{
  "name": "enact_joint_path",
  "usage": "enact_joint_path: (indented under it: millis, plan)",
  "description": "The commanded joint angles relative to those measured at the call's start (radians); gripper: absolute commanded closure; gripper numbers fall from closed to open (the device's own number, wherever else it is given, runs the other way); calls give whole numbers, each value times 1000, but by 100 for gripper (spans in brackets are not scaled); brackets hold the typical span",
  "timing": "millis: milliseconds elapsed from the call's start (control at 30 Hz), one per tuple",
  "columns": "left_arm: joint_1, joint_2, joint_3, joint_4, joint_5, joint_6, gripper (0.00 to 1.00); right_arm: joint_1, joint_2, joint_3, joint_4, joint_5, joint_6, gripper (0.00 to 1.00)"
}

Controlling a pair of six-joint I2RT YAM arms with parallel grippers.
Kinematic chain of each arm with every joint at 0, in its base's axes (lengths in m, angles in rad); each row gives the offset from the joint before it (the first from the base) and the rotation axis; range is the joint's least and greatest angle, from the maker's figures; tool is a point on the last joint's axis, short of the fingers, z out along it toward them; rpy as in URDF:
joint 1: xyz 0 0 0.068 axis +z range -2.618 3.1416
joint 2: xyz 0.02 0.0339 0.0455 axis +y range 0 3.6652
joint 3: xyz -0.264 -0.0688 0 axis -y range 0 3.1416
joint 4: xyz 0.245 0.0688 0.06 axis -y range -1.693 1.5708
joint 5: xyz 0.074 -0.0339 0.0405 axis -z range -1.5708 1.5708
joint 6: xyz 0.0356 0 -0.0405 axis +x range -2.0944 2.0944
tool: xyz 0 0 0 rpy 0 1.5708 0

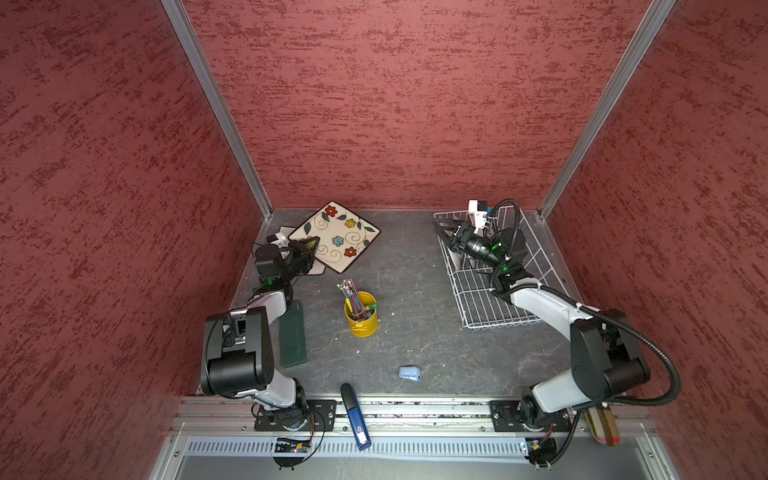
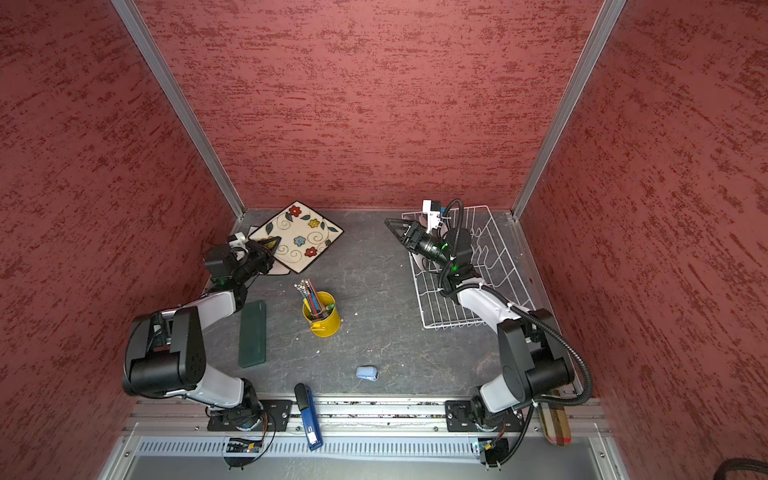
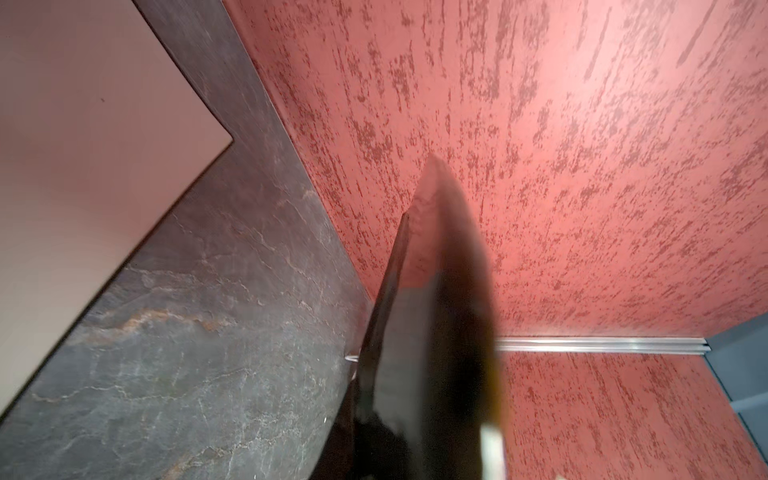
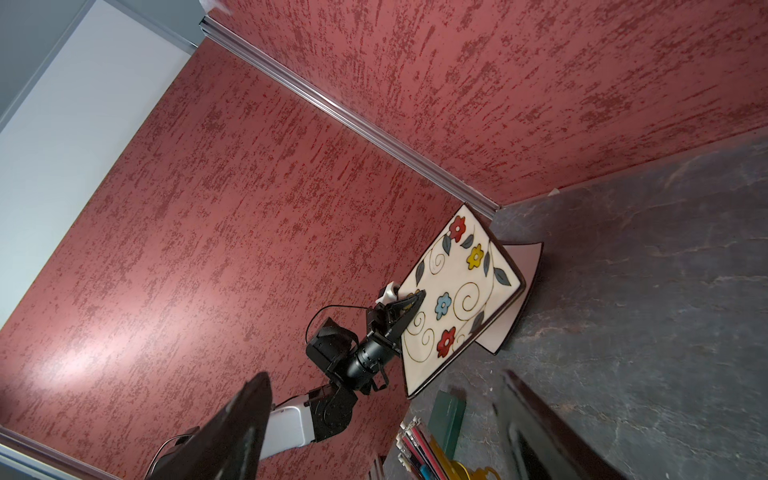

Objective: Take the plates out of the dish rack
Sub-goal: 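Carry the floral plate down toward the table with the left gripper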

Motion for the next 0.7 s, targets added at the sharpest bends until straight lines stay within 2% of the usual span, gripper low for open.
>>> enact_joint_path:
  millis: [0, 300, 667]
  plan:
    - [35, -49, 16, 156, -11, -30, 100, 1, -33, 2, 4, 20, -13, 15]
    - [106, -129, -81, -9, -190, -15, 100, 1, -37, -1, 0, 19, -11, 15]
    - [157, -129, -146, -13, -254, -57, 100, 1, -29, 2, -7, 24, -10, 15]
